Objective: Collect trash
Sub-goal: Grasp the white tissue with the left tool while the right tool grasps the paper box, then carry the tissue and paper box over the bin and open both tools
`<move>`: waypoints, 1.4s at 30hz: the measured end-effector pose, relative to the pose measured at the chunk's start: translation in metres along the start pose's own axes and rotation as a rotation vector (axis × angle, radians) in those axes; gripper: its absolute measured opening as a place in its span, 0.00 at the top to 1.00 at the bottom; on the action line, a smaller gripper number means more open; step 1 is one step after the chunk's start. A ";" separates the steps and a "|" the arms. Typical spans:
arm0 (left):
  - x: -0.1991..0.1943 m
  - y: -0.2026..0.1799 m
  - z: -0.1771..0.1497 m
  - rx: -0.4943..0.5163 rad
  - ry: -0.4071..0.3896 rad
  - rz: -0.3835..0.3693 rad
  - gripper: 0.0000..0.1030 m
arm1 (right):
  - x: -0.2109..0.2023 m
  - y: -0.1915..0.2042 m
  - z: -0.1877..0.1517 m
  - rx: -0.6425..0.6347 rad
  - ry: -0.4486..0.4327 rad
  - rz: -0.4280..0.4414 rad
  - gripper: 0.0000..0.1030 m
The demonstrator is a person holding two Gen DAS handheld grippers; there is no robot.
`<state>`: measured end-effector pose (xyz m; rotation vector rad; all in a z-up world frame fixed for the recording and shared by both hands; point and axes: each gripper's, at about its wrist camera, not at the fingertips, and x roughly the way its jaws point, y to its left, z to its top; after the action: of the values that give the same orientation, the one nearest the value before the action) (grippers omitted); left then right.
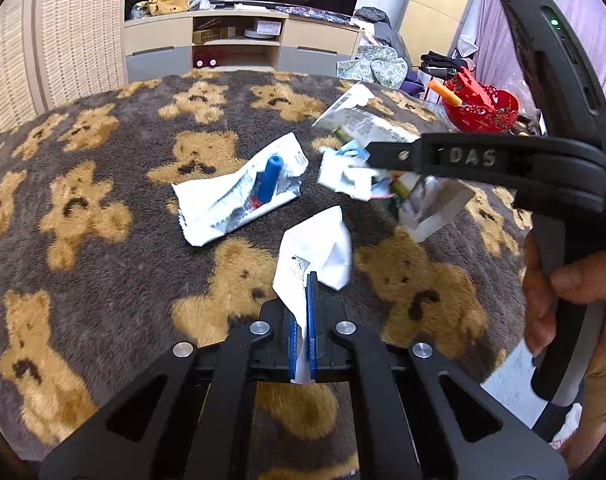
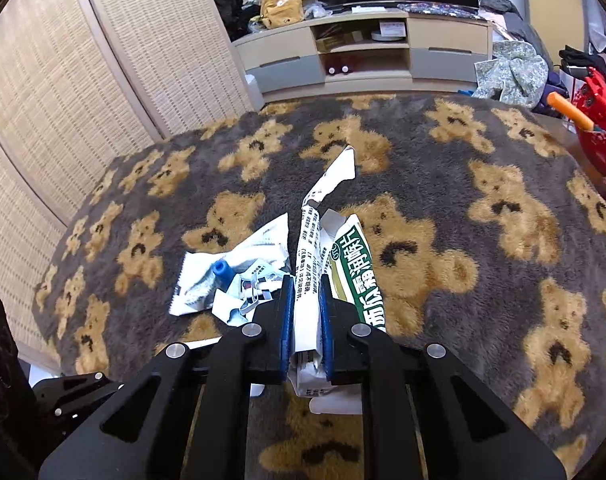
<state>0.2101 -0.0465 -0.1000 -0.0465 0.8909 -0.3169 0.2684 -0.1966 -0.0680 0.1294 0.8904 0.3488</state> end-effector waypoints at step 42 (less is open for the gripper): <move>-0.103 -0.036 -0.210 -0.059 0.083 0.012 0.97 | -0.126 0.005 -0.255 0.134 0.079 0.046 0.87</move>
<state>-0.0210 -0.0315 -0.1485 -0.0827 0.9822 -0.2829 -0.0042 -0.2443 -0.1331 0.2616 0.9898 0.3387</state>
